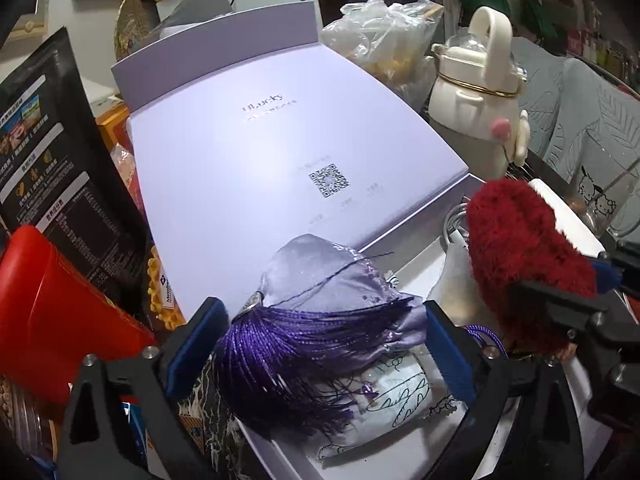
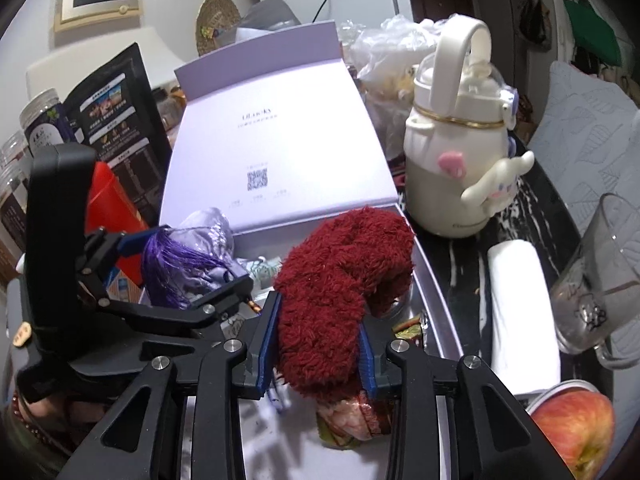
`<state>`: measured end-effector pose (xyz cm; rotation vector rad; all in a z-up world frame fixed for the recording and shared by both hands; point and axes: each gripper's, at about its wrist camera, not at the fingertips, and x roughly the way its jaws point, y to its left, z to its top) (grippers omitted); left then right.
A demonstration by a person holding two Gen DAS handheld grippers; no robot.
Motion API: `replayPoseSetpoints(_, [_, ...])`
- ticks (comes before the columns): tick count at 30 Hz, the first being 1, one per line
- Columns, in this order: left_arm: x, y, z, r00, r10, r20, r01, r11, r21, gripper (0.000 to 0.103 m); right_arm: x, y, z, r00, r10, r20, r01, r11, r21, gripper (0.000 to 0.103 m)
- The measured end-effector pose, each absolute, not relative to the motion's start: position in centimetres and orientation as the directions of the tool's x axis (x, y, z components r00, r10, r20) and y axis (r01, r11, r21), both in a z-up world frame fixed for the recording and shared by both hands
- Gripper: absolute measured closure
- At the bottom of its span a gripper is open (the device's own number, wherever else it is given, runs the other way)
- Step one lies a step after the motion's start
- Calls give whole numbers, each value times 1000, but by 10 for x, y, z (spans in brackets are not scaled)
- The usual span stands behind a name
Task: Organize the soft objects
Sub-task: 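Lower the purple tassel and red plush into the box with both tools, then open both tools to release the items and withdraw from the box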
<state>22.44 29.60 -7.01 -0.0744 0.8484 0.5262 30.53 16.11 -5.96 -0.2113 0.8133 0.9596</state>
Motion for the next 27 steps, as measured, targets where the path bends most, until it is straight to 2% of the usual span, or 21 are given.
replayPoseSetpoints(3, [224,296,-70,534,418,-735,-474,868,149,2,307,161,-63,308,644,-700,-789,584,190,67])
replayPoseSetpoints(6, [224,296,-71,526,420,-740,-476,866,153,1,309,161,-65,304,637,-708,-787,587,190,54])
replayPoseSetpoints(8, [224,297,-70,523,416,-744,-475,867,151,1,311,161,-68,306,618,-724,-778,601,185,49])
replayPoseSetpoints(11, [224,298,-69,522,408,-749,-478,867,139,1,313,161,-70,307,606,-734,-771,610,182,48])
replayPoseSetpoints(14, [223,300,-67,528,389,-755,-480,870,113,1,311,158,-65,325,603,-728,-768,617,169,42])
replayPoseSetpoints(27, [194,293,-14,596,444,-669,-518,849,102,1,287,162,-29,429,579,-693,-777,628,44,39])
